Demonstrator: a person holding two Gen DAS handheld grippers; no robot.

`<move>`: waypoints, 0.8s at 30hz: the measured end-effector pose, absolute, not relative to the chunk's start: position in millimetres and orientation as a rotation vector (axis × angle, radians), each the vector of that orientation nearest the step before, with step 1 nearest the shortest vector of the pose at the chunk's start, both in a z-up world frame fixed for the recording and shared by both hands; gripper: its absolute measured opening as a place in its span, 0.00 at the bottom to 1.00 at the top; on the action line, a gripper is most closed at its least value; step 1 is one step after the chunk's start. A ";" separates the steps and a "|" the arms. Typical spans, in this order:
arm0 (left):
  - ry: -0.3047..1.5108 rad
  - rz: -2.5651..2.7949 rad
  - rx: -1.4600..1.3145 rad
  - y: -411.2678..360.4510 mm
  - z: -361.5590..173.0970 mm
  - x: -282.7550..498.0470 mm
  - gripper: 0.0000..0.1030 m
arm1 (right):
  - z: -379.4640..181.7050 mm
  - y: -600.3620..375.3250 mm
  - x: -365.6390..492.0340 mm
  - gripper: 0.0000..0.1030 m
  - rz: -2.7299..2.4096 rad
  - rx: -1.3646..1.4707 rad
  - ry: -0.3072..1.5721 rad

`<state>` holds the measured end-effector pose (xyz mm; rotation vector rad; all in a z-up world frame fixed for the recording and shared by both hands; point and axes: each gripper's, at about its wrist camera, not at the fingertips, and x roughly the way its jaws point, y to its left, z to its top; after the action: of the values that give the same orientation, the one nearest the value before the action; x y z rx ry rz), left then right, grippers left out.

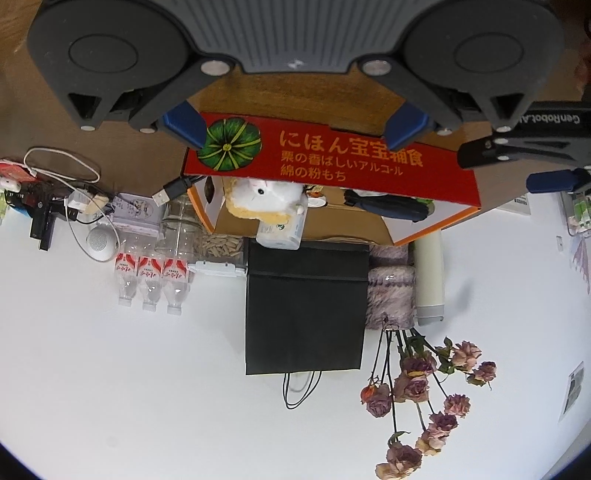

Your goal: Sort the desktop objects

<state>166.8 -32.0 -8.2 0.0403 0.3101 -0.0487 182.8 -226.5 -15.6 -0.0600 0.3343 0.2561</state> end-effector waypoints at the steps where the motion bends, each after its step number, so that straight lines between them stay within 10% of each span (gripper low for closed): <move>1: 0.307 -0.054 0.046 -33.4 -8.2 166.0 1.00 | -16.1 -226.1 181.2 1.00 0.260 -0.060 0.333; 24: 0.292 -0.051 0.054 -34.9 -8.2 164.3 1.00 | -17.8 -224.0 175.9 1.00 0.288 -0.056 0.327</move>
<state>164.3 -34.9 -8.2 0.0542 0.2921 -0.0513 175.9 -224.0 -17.8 -0.0557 0.3268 0.2879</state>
